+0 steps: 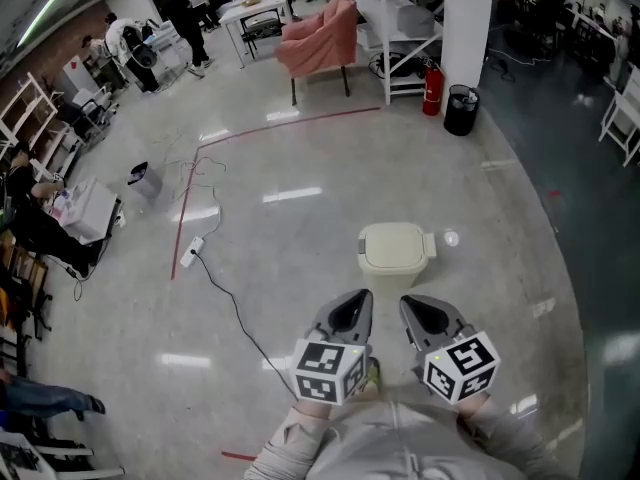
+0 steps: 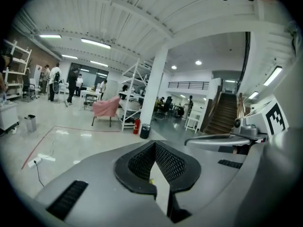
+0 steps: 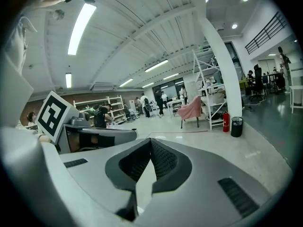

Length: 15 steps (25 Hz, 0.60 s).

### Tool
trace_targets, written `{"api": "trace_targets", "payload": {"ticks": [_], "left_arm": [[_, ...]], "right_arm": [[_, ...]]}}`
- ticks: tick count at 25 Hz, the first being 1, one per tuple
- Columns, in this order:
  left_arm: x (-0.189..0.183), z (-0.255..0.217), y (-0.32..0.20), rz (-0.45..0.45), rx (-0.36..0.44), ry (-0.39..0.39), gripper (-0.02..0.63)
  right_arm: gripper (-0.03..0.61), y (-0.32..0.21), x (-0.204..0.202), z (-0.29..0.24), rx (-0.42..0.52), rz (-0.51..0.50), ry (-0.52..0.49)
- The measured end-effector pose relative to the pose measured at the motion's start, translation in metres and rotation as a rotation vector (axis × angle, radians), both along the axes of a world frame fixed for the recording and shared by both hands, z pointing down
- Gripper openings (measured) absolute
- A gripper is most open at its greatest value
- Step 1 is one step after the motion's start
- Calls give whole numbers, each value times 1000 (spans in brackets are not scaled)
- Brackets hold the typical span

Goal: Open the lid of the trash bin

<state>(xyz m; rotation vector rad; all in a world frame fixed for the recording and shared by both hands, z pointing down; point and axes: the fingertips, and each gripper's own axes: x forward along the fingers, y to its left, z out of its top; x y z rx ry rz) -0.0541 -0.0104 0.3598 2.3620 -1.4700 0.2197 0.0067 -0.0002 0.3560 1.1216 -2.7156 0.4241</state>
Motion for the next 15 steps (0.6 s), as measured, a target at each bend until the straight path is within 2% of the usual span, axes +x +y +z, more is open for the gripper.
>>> {"api": "trace_targets", "payload": {"ticks": [15], "left_arm": [[-46,31,-78,41,-51,15,3]], "right_arm": [[5,-70,-53,26,-34,18,43]]}}
